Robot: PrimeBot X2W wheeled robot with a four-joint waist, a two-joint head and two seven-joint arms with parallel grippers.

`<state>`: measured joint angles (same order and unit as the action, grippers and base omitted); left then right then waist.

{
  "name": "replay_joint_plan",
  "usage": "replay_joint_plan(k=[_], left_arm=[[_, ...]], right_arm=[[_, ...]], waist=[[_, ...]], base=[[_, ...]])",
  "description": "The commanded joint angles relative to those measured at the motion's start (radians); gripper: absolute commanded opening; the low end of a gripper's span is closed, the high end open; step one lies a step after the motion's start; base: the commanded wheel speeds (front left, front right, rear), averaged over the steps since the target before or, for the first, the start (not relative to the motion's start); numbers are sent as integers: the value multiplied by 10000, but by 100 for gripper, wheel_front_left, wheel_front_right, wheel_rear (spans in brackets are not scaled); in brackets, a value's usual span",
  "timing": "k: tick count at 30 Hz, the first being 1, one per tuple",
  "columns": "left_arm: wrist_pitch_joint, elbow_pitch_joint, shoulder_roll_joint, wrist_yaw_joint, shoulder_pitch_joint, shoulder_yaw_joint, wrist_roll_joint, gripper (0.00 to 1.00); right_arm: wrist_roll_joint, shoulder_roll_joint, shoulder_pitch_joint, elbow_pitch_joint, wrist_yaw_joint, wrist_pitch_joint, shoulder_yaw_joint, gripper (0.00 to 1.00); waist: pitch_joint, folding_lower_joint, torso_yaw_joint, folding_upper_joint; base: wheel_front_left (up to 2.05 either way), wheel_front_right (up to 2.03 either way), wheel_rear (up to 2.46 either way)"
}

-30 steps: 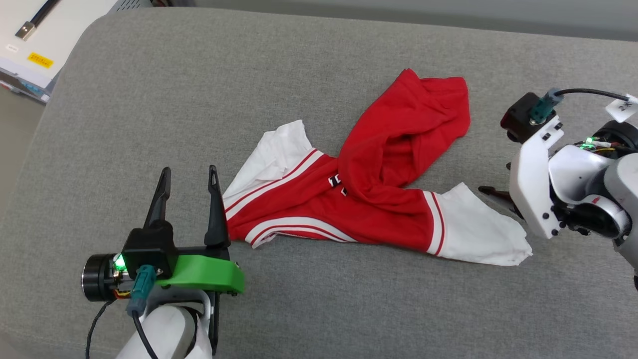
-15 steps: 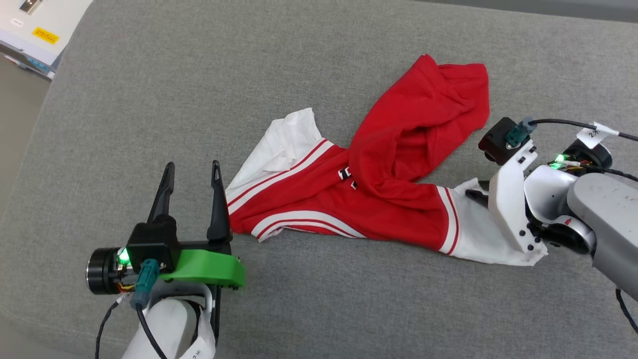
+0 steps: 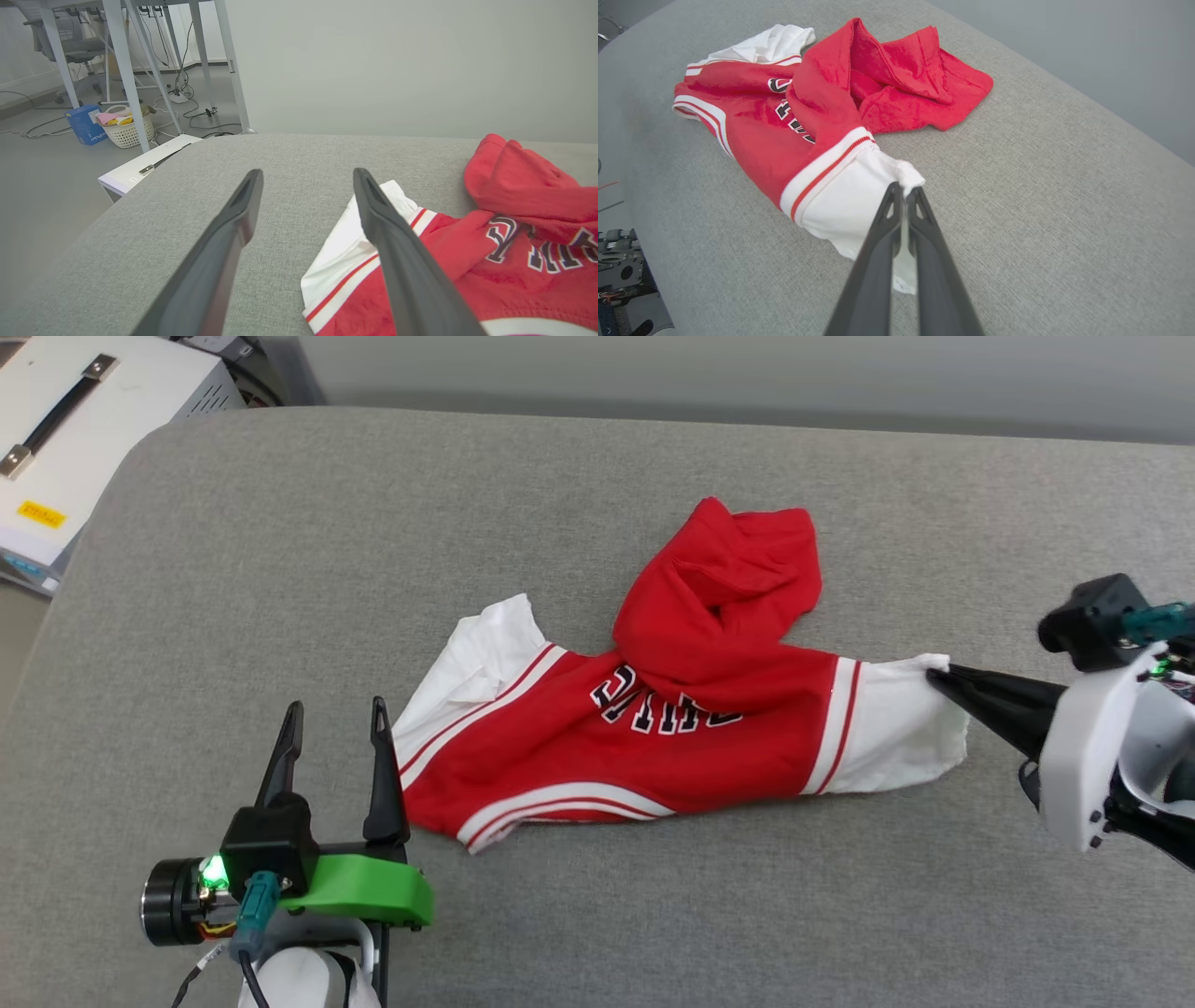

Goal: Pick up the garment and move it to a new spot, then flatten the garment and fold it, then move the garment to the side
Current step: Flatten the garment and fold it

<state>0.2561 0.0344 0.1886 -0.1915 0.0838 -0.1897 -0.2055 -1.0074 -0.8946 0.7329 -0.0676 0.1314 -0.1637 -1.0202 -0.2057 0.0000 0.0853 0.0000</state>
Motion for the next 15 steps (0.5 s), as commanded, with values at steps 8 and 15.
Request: replay_joint_plan(k=[8,15], left_arm=[[57,-82,-249,286,-304,276,414,100],[57,-164,-412,484,-205,430,621,100]], right_arm=[[15,-1282,-2295,1554,-7,183,2639,0],[689,-1213,-3954,2110,-7,-604,5358,0]], waist=[[265,0,-511,0],[-72,0,-491,0]], base=[[0,0,0],[0,0,0]])
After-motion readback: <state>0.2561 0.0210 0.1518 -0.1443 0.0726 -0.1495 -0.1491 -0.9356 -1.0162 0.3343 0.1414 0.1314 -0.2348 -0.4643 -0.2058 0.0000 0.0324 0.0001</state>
